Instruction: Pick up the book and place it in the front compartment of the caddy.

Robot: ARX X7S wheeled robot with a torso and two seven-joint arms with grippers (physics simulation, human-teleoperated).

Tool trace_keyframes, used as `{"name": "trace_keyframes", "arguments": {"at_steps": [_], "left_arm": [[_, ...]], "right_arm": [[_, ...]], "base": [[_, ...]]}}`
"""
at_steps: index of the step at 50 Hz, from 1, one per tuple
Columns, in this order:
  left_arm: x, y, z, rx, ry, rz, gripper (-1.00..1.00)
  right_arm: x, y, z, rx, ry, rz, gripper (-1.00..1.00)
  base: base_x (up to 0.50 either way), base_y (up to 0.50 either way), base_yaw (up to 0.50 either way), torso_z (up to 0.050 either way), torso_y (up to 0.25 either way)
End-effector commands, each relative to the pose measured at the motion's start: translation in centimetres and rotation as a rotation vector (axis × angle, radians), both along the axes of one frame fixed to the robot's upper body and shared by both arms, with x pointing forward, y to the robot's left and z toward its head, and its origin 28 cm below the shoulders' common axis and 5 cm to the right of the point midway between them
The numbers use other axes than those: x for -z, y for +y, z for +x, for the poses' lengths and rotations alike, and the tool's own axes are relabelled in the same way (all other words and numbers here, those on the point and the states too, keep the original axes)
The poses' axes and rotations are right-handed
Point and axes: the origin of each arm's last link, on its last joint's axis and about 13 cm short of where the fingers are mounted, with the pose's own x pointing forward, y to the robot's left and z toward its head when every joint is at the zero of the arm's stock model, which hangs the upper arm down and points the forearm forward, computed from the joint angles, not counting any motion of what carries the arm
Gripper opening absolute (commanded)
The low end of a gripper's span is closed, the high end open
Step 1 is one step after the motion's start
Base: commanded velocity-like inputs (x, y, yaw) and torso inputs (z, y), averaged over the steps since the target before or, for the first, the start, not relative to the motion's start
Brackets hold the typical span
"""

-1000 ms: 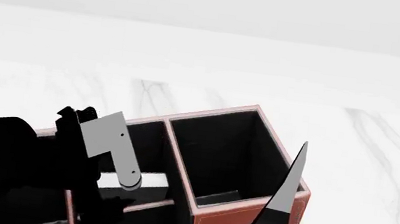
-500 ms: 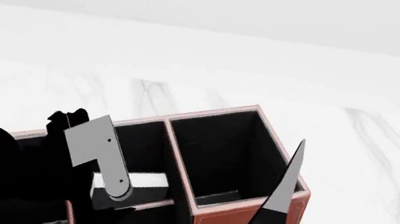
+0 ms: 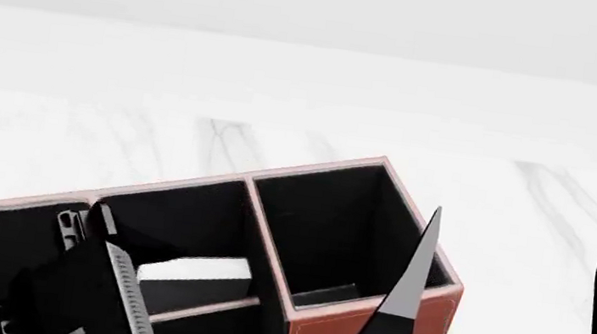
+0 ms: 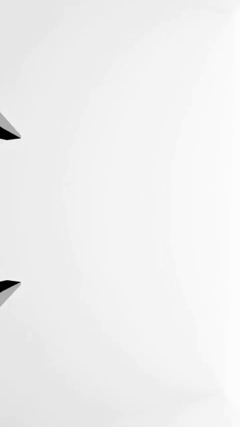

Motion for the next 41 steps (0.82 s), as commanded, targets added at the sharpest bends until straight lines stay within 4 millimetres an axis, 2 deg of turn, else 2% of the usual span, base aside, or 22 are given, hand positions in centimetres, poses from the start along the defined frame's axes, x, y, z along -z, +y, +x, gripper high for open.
{"name": "trace_keyframes", "arguments": {"at_steps": [1,3,14,27,32,41], "left_arm": [[0.5,-1.0,-3.0,0.021,-0.082,-0.176,1.0],[0.6,-1.2,-3.4,0.047,-0.127,-0.261,1.0],[0.9,-1.4,-5.5,-0.052,-0.24,-0.496,1.0],[3.5,-1.2,-7.8,-0.134,-0.282,-0.601,1.0],[3.4,-1.0,-8.5,-0.201,-0.271,-0.71,1.0],[3.5,-0.7,-9.2,-0.287,-0.359,-0.796,1.0]], "right_arm": [[-0.1,0.0,0.0,-0.009,-0.011,-0.004,1.0],[-0.2,0.1,0.0,-0.01,-0.009,-0.004,1.0],[-0.3,0.2,-0.1,-0.012,-0.012,-0.007,1.0],[-0.3,0.3,-0.1,-0.015,-0.016,-0.009,1.0],[-0.3,0.2,-0.1,-0.014,-0.016,-0.009,1.0],[-0.3,0.3,-0.1,-0.017,-0.015,-0.012,1.0]], "base": [[0.0,0.0,0.0,0.0,0.0],[0.0,0.0,0.0,0.0,0.0],[0.0,0.0,0.0,0.0,0.0],[0.0,0.0,0.0,0.0,0.0],[0.0,0.0,0.0,0.0,0.0],[0.0,0.0,0.0,0.0,0.0]]}}
